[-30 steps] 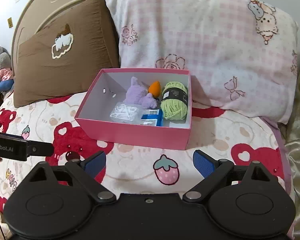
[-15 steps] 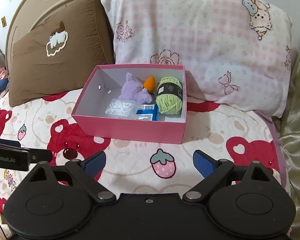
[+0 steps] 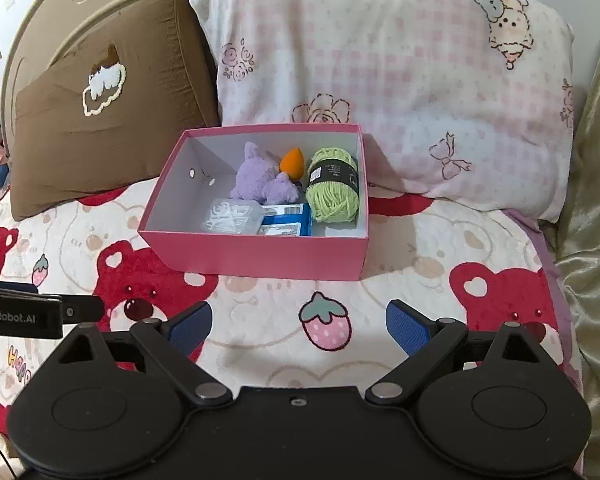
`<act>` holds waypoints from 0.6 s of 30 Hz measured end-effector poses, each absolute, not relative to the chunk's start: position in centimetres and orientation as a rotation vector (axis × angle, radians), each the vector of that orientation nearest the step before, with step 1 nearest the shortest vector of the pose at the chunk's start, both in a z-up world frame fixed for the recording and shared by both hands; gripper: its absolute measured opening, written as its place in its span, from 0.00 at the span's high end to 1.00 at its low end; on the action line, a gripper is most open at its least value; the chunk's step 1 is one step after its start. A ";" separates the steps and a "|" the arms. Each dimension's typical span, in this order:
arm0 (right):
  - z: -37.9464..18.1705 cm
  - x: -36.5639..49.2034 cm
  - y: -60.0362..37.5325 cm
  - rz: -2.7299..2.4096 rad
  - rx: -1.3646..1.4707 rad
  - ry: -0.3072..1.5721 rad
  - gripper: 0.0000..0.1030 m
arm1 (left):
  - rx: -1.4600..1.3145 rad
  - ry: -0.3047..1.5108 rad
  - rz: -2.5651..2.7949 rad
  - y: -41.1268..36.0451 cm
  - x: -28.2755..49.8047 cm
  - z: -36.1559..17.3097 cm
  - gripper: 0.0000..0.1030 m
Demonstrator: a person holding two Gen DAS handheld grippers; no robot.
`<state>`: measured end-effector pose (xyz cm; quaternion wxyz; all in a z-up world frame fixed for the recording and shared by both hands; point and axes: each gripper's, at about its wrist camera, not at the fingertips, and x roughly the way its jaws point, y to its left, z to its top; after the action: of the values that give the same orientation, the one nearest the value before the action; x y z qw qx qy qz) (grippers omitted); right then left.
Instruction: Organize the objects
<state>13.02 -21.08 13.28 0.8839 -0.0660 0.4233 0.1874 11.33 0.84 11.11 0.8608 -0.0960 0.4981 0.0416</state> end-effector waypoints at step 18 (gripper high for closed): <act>13.0 13.4 -21.6 0.376 -0.135 0.898 0.07 | -0.199 1.064 0.098 0.9 11.2 10.6 0.00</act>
<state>13.38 -21.56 12.99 0.8816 -0.0649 0.4312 0.1807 11.23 0.86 10.56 0.8561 -0.0945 0.5060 0.0465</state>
